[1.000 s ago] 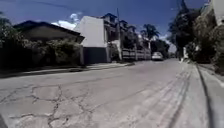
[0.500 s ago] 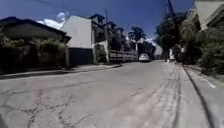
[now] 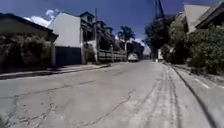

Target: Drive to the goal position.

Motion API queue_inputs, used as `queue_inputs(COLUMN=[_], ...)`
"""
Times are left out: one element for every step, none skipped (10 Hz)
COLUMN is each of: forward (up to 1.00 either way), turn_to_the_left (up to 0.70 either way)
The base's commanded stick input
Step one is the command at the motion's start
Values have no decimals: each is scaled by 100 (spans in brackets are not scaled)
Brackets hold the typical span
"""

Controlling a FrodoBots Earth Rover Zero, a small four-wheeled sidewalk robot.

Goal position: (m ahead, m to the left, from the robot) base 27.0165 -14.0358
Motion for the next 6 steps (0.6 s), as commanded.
queue_inputs(forward=[70,70,70,70,70,70], turn_to_the_left=[-35,-35,-35,-35,-34,-28])
